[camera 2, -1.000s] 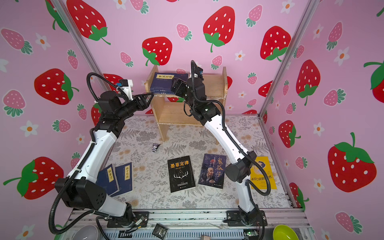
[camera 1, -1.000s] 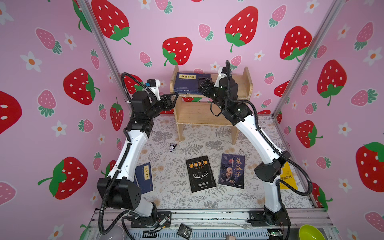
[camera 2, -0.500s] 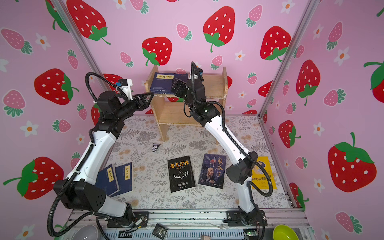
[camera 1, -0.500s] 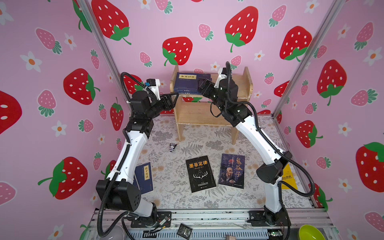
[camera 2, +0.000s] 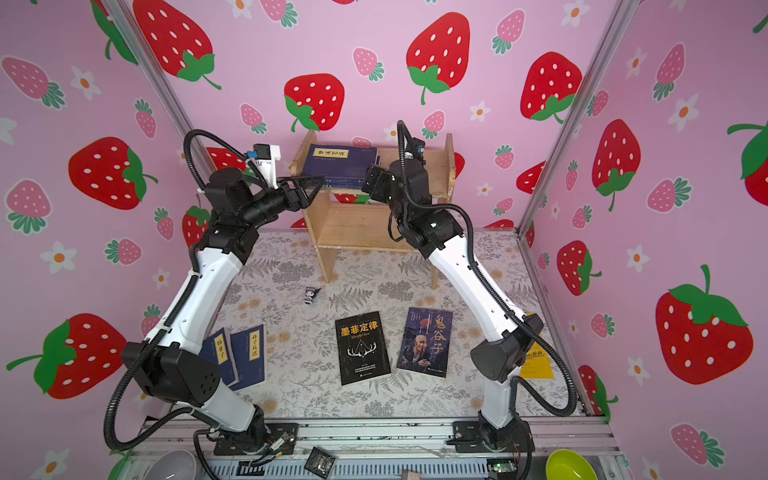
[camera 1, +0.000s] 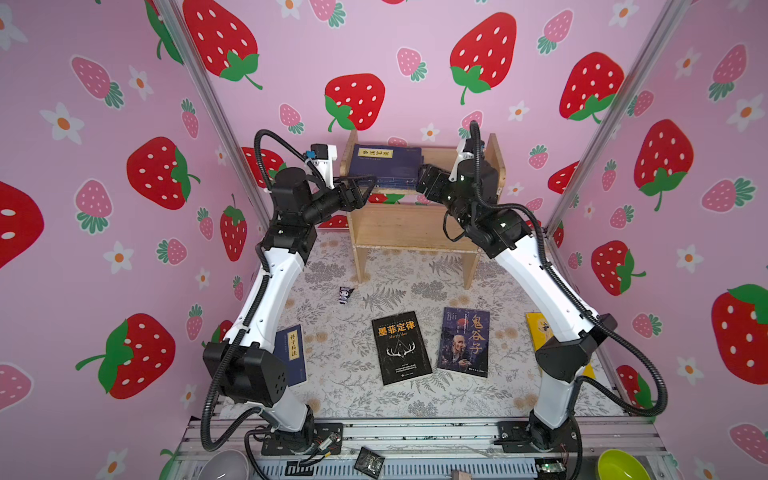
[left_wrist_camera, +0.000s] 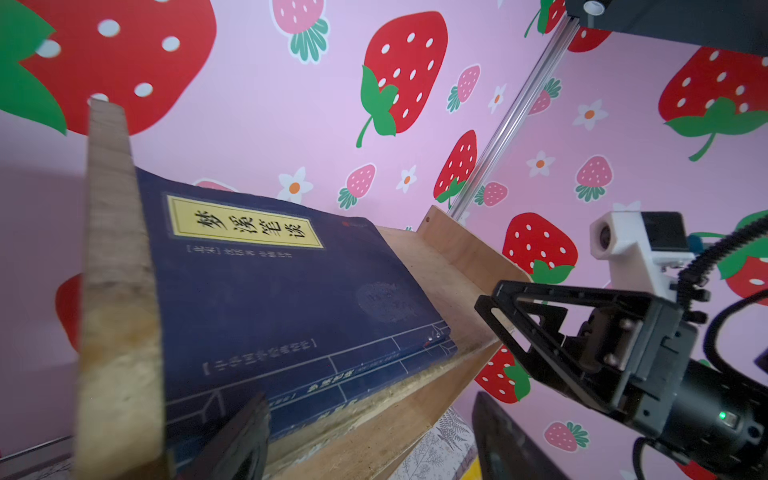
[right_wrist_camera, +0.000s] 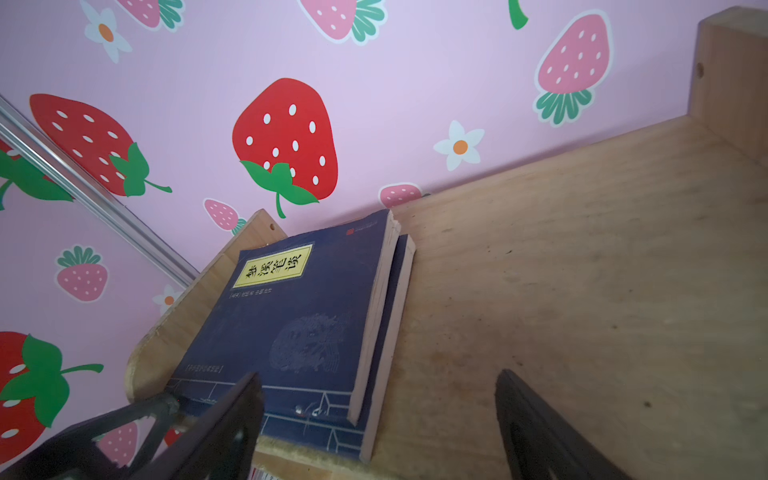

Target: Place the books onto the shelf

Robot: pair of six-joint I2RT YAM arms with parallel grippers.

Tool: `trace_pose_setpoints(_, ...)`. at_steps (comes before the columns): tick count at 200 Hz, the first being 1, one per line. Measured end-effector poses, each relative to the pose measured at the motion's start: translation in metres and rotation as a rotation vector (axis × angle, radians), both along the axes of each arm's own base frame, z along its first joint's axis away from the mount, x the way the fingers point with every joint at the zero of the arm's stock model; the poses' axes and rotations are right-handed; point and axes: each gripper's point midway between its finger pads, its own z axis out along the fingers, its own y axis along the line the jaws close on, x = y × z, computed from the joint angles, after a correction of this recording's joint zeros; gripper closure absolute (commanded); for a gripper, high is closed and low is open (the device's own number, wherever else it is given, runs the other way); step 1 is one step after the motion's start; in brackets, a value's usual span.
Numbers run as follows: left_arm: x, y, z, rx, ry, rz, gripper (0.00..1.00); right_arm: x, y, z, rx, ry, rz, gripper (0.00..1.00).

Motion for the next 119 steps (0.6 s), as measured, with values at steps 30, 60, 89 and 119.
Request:
trace_pose_setpoints(30,-0.006,-0.023,0.004,-0.020,0.012,-0.062,0.19,-0.003,-0.005,0.001,-0.029,0.010,-0.002,0.02)
trace_pose_setpoints(60,-0.012,-0.037,0.004,-0.034,0.026,-0.105,0.18,-0.003,-0.005,-0.014,-0.083,0.046,-0.002,0.00)
trace_pose_setpoints(89,-0.020,-0.049,0.005,-0.038,0.033,-0.147,0.17,-0.001,-0.003,-0.022,-0.110,0.059,-0.002,0.00)
trace_pose_setpoints(119,-0.029,-0.060,0.006,-0.039,0.034,-0.190,0.17,0.000,-0.001,-0.021,-0.106,0.053,0.006,0.00)
